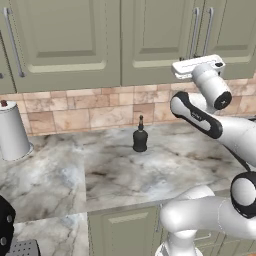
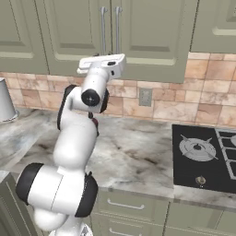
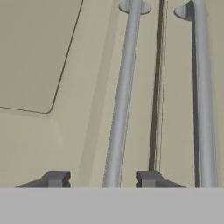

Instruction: Pick the bar soap and bar soap from the cabinet and place them on the counter.

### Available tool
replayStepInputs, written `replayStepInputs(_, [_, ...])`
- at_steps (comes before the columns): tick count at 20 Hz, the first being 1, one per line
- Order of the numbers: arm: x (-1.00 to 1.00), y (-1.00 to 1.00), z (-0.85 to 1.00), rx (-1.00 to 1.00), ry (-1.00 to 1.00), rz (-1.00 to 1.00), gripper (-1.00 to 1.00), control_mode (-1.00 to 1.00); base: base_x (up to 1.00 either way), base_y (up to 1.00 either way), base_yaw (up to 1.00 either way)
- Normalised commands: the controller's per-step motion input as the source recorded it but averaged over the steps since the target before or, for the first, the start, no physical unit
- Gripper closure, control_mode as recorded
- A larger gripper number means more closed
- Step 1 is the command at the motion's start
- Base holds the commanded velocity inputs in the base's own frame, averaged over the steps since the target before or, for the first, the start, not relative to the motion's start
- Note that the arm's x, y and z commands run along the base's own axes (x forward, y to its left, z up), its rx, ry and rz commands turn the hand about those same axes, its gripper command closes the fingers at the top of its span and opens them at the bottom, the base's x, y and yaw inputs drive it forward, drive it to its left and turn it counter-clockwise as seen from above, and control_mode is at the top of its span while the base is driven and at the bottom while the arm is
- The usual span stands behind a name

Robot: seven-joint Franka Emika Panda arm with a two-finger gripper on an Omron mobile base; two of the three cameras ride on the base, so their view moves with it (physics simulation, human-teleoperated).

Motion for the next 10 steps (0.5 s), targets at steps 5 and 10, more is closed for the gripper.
replayStepInputs(5, [0.0,0.0,0.0,0.0,0.0,0.0,1.0,-1.0,0.0,0.0,0.0])
replayStepInputs(10, [0.0,0.0,0.0,0.0,0.0,0.0,1.0,-1.0,0.0,0.0,0.0])
